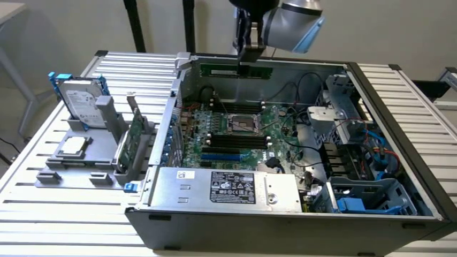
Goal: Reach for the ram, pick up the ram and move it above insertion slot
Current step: 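Pick up the ram and move it above insertion slot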
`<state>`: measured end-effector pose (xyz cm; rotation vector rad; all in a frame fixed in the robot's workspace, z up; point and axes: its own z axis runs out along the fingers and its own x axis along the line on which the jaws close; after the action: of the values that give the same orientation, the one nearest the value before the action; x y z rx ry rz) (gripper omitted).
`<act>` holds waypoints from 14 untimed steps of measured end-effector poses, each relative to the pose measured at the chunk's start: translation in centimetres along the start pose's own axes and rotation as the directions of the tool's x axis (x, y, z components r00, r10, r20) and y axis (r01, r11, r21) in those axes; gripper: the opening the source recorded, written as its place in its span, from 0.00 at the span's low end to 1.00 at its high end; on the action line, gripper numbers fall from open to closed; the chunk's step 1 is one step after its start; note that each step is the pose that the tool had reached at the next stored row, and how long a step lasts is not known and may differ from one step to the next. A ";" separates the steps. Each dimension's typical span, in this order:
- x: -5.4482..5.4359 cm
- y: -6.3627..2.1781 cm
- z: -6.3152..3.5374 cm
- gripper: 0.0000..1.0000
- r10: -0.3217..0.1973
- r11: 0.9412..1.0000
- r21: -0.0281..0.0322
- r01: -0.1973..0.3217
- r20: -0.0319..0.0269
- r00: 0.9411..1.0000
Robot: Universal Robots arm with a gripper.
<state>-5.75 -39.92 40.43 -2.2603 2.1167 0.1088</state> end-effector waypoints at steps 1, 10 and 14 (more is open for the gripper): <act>-0.2 -0.17 0.11 0.14 0.000 1.000 0.000 0.000 0.000 1.000; -1.1 -1.48 0.86 0.14 0.007 1.000 0.001 -0.007 0.000 1.000; -1.5 -1.70 1.26 0.14 0.013 1.000 0.001 -0.013 0.000 1.000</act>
<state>-4.17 -38.25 39.26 -2.2464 2.1309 0.1080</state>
